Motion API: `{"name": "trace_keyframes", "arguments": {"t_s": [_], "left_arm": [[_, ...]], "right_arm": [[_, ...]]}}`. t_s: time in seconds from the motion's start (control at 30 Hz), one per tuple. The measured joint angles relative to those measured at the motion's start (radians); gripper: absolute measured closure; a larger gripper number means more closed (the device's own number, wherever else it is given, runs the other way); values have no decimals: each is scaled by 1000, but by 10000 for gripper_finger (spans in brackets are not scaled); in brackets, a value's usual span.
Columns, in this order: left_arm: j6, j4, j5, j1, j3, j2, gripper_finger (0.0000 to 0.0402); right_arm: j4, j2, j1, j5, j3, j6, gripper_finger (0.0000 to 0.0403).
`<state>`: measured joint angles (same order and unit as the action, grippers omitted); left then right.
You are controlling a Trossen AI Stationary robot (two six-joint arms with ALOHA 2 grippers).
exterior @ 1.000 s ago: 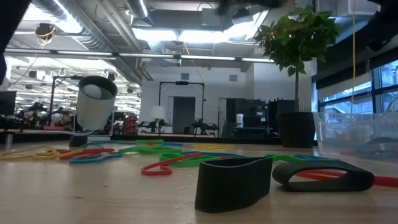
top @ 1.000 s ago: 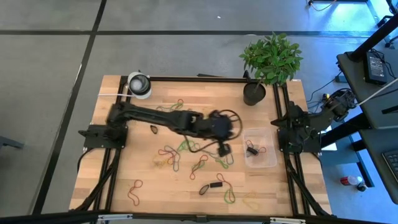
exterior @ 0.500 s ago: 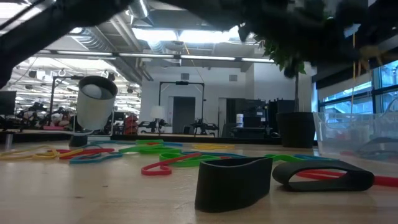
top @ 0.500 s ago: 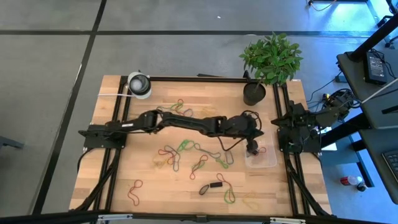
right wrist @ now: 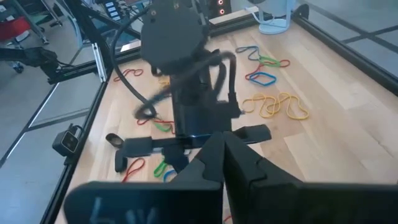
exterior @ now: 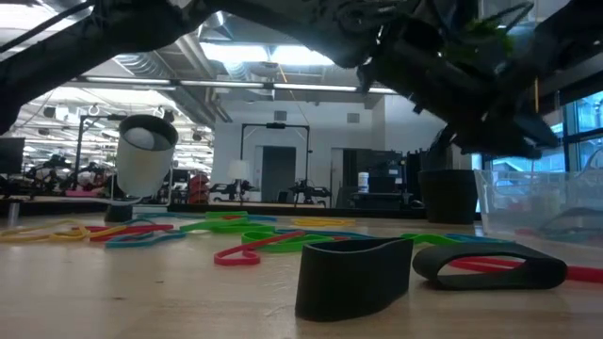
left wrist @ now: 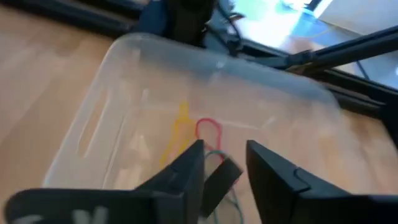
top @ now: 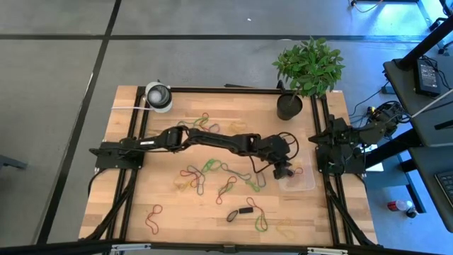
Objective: Pick and place rubber bands into bin
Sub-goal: Put the green rubber band into the transparent bin
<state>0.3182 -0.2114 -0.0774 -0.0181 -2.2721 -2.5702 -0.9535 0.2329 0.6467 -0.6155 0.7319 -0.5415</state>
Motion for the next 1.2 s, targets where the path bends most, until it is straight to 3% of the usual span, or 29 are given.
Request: {"name": "trace_keyframes", "arguments": {"t_s": [0.1, 0.2, 0.33, 0.43, 0.5, 0.6, 0.87, 1.07, 1.2], "left_arm": [[-26, -106, -20, -1, -80, 6, 265], [-25, -228, 16, -4, -50, 82, 266], [-93, -434, 210, -31, -43, 181, 293], [-198, -518, 285, -58, -42, 229, 339], [-258, -528, 250, -69, -42, 248, 379], [-288, -550, 161, -71, -42, 262, 396], [-321, -667, 122, -83, -41, 260, 400], [-357, -766, 105, -86, -36, 260, 400], [-361, -715, 87, -87, 129, 325, 400]], "right_arm": [[2, 0, 0, 0, 0, -9, 400], [14, 1, 0, 0, 0, -29, 399], [62, 29, 0, -1, -13, -25, 401], [122, 79, 0, 0, -48, 2, 401], [162, 125, 0, 0, -62, 1, 401], [231, 208, 0, 0, -69, 0, 401], [455, 442, -2, -1, -69, 76, 402], [552, 561, -9, -3, -69, -8, 402], [606, 620, -9, -4, -69, -63, 402]]}}
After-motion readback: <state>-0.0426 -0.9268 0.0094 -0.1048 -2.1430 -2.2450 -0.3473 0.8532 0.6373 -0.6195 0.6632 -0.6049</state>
